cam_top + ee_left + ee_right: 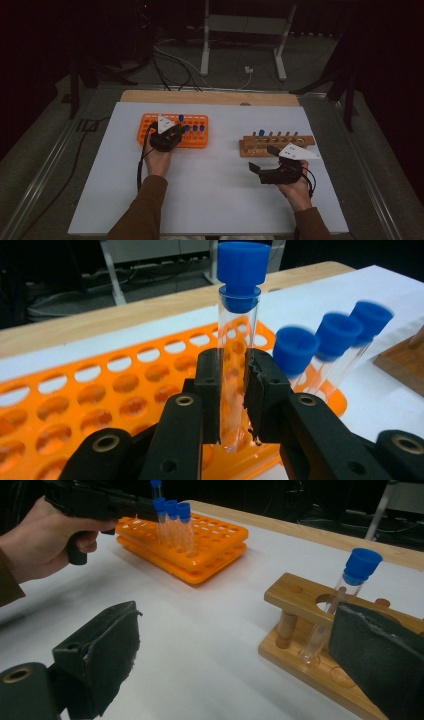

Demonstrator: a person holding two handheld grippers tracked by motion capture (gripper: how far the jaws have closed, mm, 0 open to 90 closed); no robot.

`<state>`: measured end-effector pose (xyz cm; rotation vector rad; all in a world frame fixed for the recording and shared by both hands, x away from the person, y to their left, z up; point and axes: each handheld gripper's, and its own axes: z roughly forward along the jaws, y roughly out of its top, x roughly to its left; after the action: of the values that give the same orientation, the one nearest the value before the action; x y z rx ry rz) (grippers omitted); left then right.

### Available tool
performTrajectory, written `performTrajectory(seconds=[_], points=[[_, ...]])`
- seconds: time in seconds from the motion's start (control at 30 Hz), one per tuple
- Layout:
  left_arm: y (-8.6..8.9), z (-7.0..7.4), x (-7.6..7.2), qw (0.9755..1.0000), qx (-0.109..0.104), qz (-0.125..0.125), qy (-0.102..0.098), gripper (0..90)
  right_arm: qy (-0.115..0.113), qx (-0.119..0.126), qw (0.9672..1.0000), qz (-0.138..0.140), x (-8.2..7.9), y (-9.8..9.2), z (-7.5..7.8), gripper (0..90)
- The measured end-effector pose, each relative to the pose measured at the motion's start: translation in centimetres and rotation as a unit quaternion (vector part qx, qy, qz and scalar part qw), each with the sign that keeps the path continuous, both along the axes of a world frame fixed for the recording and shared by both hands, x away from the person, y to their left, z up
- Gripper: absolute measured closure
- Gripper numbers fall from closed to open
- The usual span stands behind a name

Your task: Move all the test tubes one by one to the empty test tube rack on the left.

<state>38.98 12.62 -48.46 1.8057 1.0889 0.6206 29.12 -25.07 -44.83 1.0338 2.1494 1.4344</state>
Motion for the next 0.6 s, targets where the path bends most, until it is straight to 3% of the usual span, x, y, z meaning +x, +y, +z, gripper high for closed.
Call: performTrajectory(seconds=[0.23, 0.47, 0.6], points=[[-0.1, -1.1, -0.2, 1.0, 0.001, 0.001, 0.008, 78.1, 0.001, -0.004, 1.0, 0.004, 0.0, 0.2, -0.2, 6.3], [-0.4, -1.6, -0.2, 0.9993, 0.03, -0.009, 0.019, 78.3, 0.003, -0.004, 1.0, 0.005, 0.0, 0.2, -0.2, 6.3], [-0.3, -1.6, -0.3, 0.9994, 0.025, -0.004, 0.023, 77.4, 0.003, -0.004, 1.0, 0.006, 0.0, 0.3, -0.2, 6.3]])
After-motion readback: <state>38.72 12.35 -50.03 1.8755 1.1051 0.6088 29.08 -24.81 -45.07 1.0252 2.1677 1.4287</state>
